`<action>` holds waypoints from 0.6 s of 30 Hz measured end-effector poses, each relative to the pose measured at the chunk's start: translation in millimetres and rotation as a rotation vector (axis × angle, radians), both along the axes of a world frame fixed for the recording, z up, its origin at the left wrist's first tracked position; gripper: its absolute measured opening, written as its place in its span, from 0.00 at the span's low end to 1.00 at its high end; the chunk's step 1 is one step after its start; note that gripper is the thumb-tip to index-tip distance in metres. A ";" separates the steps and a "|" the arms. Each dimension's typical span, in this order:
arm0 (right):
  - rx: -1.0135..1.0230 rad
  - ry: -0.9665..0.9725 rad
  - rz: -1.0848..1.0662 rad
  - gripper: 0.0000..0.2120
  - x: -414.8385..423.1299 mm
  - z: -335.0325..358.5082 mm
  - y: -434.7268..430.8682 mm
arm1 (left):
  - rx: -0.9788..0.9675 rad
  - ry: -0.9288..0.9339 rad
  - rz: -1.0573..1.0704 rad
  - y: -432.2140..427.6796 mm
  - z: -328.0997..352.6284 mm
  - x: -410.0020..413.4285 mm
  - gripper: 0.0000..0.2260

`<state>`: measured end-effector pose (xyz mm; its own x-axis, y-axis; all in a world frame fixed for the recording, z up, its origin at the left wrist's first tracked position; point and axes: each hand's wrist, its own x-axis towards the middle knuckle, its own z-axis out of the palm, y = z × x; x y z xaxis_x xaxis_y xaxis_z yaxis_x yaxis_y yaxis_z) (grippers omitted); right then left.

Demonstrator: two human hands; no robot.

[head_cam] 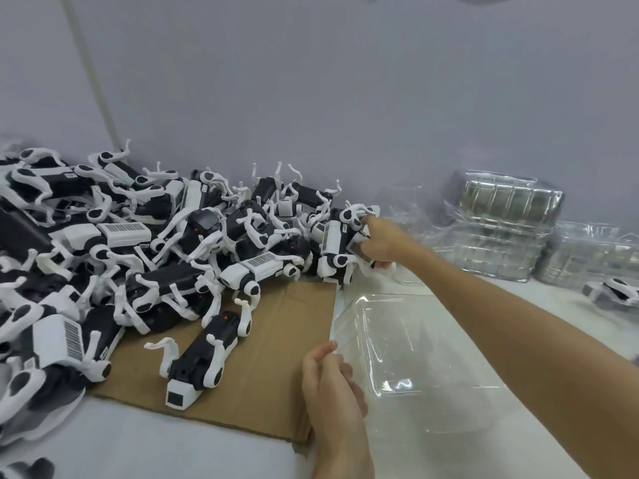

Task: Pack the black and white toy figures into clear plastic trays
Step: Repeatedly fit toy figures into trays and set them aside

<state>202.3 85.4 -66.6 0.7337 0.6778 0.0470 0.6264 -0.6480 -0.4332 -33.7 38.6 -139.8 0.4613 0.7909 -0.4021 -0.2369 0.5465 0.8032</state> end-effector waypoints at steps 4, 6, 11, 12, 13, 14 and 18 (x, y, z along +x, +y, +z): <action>-0.012 0.044 0.005 0.11 6.0 27.3 -9.8 | 0.009 -0.005 -0.009 -0.2 -0.5 0.4 0.11; -0.008 0.227 0.024 0.04 6.0 43.6 -17.4 | 0.013 -0.012 -0.016 0.7 -0.1 -0.7 0.11; 0.103 0.511 0.033 0.09 -1.5 62.6 -42.6 | 0.008 -0.029 -0.046 3.3 -1.0 -1.6 0.11; 0.146 0.555 0.014 0.09 -3.2 63.1 -48.9 | 0.012 -0.033 -0.052 3.4 -1.4 -1.4 0.11; 0.191 0.598 -0.010 0.10 -4.8 63.0 -55.7 | 0.019 -0.039 -0.057 3.4 -2.0 -1.6 0.12; 0.235 0.630 -0.037 0.11 -6.0 62.5 -63.5 | 0.028 -0.045 -0.063 3.5 -2.3 -1.6 0.12; 0.382 0.708 -0.102 0.21 -21.6 61.5 -102.6 | 0.048 -0.032 -0.120 6.4 -6.9 -1.1 0.11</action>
